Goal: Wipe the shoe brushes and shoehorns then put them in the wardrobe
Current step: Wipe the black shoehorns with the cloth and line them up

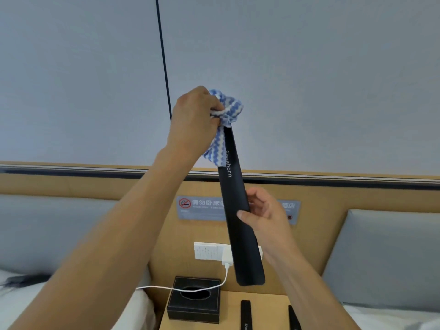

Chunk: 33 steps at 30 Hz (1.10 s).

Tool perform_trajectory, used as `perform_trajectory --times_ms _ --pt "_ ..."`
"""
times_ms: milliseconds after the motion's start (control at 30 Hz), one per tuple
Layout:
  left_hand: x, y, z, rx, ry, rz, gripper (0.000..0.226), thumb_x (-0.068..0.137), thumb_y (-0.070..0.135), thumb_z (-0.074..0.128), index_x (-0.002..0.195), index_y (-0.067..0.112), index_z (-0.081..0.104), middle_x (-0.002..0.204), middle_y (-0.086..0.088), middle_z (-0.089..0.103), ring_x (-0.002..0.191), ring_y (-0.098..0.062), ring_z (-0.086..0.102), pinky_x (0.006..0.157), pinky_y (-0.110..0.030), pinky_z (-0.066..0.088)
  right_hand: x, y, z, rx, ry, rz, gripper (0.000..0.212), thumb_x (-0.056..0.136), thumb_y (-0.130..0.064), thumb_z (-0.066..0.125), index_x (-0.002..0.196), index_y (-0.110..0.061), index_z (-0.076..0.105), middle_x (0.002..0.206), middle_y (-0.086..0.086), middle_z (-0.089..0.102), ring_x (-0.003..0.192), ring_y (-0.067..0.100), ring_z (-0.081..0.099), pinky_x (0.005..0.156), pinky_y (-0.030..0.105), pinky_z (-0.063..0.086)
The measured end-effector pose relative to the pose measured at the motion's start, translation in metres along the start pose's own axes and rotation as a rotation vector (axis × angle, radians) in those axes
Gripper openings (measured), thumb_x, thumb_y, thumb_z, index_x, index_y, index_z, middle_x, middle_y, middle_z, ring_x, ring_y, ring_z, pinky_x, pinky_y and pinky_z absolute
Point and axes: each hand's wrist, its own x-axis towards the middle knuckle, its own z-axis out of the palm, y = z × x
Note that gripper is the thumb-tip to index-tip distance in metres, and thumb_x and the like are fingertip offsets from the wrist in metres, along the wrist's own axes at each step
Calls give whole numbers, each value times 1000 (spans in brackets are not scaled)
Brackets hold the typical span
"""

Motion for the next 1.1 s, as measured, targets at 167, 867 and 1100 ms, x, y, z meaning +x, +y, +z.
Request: perform_trajectory --times_ms 167,867,1100 --pt "-21 19 6 -75 -85 64 24 81 3 67 102 9 76 102 -8 65 90 -27 62 81 -40 48 13 -12 0 22 32 -98 41 86 2 70 107 -33 65 102 -14 72 100 4 66 87 28 53" --pt "-72 9 33 -35 -382 93 26 88 13 65 112 19 73 109 -3 65 101 -22 58 87 -38 45 25 9 -14 817 -409 234 72 81 20 53 137 -24 54 134 20 61 123 40 60 100 46 51" --pt "-86 5 31 -32 -412 147 25 88 16 65 110 21 74 108 0 68 99 -21 59 85 -36 45 29 6 -12 930 -269 298 48 85 -27 73 128 -9 65 128 24 64 118 47 61 94 56 53"
